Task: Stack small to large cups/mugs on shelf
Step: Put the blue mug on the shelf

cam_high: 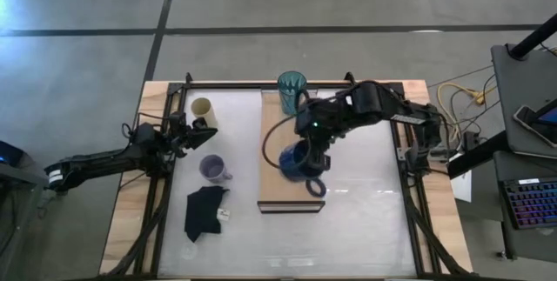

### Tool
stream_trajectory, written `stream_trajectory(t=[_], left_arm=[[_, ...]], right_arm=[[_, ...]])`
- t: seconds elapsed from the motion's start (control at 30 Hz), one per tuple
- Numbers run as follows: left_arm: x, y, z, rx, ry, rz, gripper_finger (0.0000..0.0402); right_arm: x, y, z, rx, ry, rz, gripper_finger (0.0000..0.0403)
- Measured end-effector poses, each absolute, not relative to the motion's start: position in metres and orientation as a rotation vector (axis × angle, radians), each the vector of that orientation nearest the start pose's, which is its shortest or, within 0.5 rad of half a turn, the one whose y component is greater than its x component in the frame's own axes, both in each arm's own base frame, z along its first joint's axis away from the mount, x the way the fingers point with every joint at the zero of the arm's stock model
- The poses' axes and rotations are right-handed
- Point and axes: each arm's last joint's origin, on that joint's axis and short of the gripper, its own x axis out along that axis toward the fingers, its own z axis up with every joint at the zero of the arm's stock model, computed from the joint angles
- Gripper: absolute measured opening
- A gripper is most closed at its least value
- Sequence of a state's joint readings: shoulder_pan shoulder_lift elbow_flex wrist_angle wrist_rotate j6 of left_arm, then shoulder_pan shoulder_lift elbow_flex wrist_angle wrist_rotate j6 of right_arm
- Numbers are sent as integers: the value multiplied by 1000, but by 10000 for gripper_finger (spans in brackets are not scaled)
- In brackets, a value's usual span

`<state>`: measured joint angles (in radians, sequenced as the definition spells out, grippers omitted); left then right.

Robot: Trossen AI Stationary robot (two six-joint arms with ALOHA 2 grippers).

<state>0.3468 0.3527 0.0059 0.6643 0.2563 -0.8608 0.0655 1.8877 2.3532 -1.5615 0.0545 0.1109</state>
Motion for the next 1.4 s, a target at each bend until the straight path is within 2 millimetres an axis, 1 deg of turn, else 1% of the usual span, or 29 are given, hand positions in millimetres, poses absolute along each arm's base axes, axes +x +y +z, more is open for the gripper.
stream_trajectory(t=[0.03, 0.13, 0.23, 0.37, 0.5, 0.6, 0.73, 1.07, 1.17, 1.23, 1.4], left_arm=[[110, 32, 198, -759, -320, -47, 65], [110, 32, 198, -759, -320, -47, 65], [110, 32, 198, -760, -319, -47, 65], [110, 32, 197, -761, -316, -45, 65], [110, 32, 196, -766, -304, -40, 65], [110, 32, 196, -767, -302, -38, 65], [110, 32, 196, -767, -301, -38, 65], [111, 32, 195, -800, -298, -41, 65], [111, 32, 195, -820, -295, -43, 65], [111, 32, 195, -819, -295, -43, 65], [111, 32, 195, -815, -295, -42, 65]], right_arm=[[337, 19, 430, 1, 1109, -44, 14], [343, 16, 423, -28, 1140, -28, 14], [350, 17, 416, -92, 1149, 19, 14], [359, 19, 408, -132, 1175, 73, 14], [366, 26, 401, -166, 1190, 142, 22], [370, 35, 395, -228, 1199, 213, 26], [374, 46, 390, -319, 1200, 288, 19], [386, 46, 391, -387, 1088, 304, 15], [385, 46, 386, -387, 1143, 315, 14], [387, 48, 379, -405, 1179, 335, 14], [393, 49, 373, -439, 1179, 361, 14]])
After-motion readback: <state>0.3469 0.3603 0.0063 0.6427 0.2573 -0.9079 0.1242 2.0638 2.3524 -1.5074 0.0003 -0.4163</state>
